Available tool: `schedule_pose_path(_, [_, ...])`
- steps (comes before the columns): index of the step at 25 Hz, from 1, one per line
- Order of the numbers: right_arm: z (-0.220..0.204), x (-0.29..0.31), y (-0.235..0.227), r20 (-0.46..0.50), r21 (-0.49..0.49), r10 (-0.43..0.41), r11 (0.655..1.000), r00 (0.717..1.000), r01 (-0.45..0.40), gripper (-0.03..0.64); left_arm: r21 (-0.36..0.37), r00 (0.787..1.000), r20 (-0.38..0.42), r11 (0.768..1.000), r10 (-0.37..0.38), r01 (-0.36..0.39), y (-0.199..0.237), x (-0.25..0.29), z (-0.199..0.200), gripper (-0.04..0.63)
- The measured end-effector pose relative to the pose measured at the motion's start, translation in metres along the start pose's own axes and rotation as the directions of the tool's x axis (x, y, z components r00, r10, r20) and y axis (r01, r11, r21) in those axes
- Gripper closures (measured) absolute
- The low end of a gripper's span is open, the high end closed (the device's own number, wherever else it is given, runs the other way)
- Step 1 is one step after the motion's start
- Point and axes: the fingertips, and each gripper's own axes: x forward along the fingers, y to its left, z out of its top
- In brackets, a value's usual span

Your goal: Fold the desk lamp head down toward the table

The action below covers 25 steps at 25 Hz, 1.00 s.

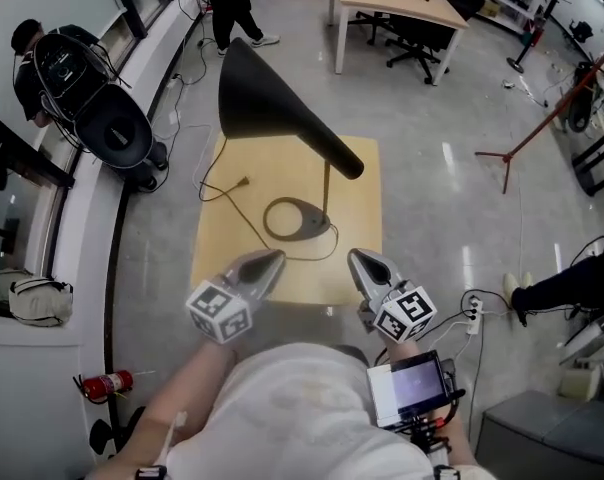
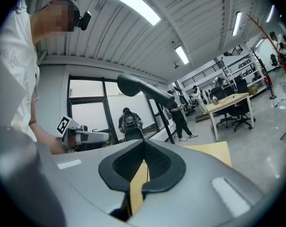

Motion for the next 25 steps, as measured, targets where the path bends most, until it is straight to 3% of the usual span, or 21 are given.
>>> schedule_pose_path(11, [0.035,0.019,-0.062,0.003,-0.059,0.098,0.993,0.995,-0.098,0.603,-0.011,0.992,0.013,0.992,0.124,-0.124,0.015,0.046,0.012,0.594])
schedule_pose_path(25, [0.059,0.048,-0.073,0.046,-0.081,0.219,0.973,0.975,-0.215,0.595,-0.02,0.962,0.046,0.963,0.269,-0.268,0.031,0.041,0.043,0.594])
